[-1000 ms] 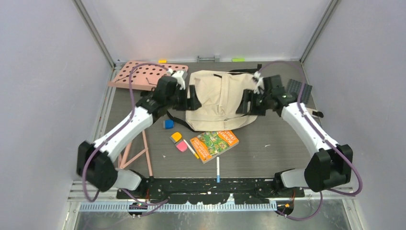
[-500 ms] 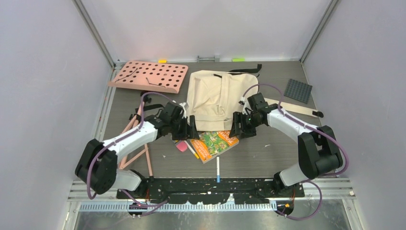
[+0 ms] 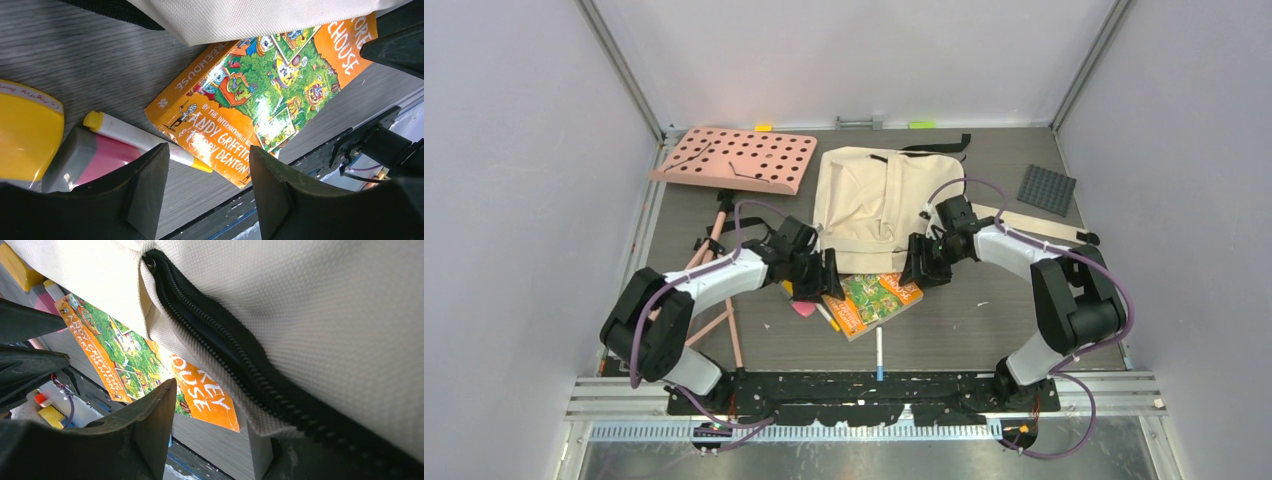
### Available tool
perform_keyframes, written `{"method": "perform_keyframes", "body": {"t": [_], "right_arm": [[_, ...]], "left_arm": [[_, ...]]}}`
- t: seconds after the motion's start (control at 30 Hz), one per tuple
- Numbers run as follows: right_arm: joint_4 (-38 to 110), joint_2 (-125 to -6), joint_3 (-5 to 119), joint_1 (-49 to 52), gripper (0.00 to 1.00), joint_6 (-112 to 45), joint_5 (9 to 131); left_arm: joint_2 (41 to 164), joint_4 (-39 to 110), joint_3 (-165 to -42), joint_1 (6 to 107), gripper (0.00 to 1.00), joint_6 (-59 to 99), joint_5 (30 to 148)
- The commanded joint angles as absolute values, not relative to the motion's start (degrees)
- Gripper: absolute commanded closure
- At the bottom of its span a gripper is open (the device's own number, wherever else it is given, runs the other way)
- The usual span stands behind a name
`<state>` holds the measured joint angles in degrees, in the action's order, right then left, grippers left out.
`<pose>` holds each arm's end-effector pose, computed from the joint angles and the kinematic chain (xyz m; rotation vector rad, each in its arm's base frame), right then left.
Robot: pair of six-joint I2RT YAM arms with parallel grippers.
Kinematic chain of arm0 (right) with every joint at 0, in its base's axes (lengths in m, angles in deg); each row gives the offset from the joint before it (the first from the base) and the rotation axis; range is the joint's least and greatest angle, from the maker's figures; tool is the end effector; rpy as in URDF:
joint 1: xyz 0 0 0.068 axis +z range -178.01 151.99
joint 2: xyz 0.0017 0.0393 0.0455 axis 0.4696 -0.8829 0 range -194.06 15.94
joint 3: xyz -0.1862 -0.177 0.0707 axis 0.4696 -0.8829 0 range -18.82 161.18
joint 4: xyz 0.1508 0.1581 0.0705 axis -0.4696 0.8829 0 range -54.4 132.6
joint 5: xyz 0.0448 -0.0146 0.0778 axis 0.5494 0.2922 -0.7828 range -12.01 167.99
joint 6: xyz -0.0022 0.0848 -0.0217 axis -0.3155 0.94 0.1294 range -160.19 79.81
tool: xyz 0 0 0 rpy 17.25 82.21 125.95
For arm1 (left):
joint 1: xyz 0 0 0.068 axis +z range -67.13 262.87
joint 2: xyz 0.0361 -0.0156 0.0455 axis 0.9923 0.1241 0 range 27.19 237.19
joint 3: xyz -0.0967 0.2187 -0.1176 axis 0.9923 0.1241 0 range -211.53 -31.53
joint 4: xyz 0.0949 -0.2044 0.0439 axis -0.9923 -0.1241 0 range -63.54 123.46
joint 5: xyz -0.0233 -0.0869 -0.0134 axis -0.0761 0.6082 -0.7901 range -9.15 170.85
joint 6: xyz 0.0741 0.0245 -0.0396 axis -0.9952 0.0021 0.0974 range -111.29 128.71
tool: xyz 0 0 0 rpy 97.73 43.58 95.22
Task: Pack the student bag
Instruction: Pick up the book from the center of the board.
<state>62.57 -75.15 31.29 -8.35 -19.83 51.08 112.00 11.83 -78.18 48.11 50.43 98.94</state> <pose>0.2491 0.1262 0.1453 -0.1145 2.8282 0.8241 0.2111 -0.1759 0.1592 -0.0500 2.8072 -0.8194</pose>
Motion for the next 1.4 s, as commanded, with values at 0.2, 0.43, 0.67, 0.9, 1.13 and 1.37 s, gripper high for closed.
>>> {"method": "perform_keyframes", "body": {"t": [0.2,0.43,0.67,0.9,1.13,1.37], "right_arm": [[57.1,-79.2,32.3,-8.3,0.48,-18.9,43.6],[55.3,-80.9,31.8,-8.3,0.5,-17.6,35.2],[54.6,-80.7,32.8,-8.3,0.55,-13.8,28.5],[58.3,-79.1,33.6,-8.3,0.73,-14.4,29.4],[68.8,-74.5,37.1,-8.4,0.99,-17.0,37.0],[79.5,-68.9,43.8,-8.6,0.99,-16.1,37.7]], "left_arm": [[119.5,15.9,-80.2,47.9,0.41,49.3,103.7],[120.7,20.1,-78.2,47.7,0.5,50.9,106.2],[121.4,21.3,-78.2,47.5,0.55,51.2,106.2],[121.2,21.5,-78.5,47.3,0.56,51.5,106.0],[118.2,13.6,-84.5,47.4,0.39,47.5,103.9],[115.2,-1.8,-99.9,47.5,0.28,37.4,98.3]]}}
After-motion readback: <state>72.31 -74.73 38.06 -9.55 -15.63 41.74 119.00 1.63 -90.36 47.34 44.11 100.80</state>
